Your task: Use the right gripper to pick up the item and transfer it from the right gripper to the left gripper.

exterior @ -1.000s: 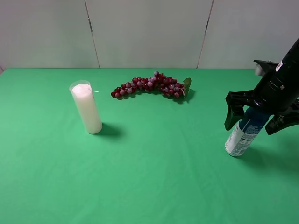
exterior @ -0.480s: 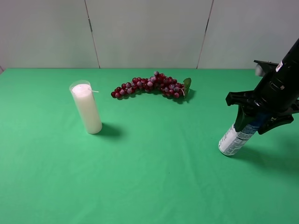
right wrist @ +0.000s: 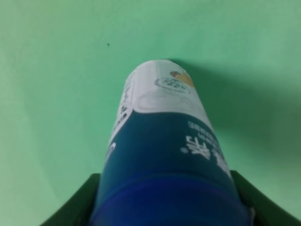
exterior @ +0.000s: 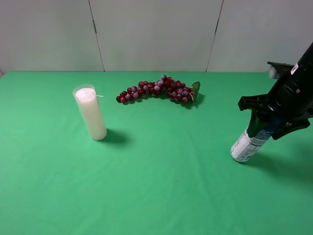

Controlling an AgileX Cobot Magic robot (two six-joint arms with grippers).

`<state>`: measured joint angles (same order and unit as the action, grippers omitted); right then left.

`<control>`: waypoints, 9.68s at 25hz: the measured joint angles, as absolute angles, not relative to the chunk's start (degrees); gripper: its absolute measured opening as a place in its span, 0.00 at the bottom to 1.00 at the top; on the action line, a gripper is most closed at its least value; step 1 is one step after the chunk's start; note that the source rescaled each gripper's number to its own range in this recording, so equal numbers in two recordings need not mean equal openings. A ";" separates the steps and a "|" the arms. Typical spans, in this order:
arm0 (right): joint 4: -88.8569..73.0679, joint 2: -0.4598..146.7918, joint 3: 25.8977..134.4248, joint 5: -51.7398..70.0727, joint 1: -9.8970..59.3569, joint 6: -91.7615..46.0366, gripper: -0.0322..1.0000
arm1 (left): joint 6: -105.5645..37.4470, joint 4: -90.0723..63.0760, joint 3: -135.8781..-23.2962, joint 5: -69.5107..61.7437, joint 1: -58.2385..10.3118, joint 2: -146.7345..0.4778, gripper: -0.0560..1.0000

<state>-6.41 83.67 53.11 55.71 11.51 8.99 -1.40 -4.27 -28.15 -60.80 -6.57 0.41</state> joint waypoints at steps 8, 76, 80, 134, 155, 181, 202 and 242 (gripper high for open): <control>-17.39 74.08 53.47 48.98 11.21 0.95 0.03 | -1.40 -4.27 -28.15 -60.80 -6.57 0.41 0.61; -92.42 67.47 38.17 49.83 10.99 -69.21 0.03 | -4.98 -4.22 -29.67 -57.38 -6.57 -2.23 0.61; -92.35 67.47 38.17 49.83 10.99 -69.21 0.03 | -11.41 -7.37 -31.19 -49.73 -6.57 -10.97 0.61; -81.91 67.48 42.34 43.58 10.99 -65.87 0.03 | -115.84 -58.53 -65.11 -27.41 -34.51 -86.29 1.00; -81.84 67.48 42.34 44.03 10.99 -65.87 0.03 | -121.25 -67.62 -70.41 -27.38 -35.87 -95.88 1.00; -81.03 67.60 42.45 43.52 10.99 -65.62 0.03 | -127.42 -69.48 -70.47 -20.97 -39.86 -98.31 0.06; -85.15 67.45 42.81 41.98 10.99 -65.62 0.92 | -127.11 -69.46 -70.41 -20.03 -39.86 -98.60 0.06; -0.47 33.34 49.96 47.26 10.99 0.56 1.00 | -124.61 -69.48 -70.22 -22.46 -39.86 -98.96 0.05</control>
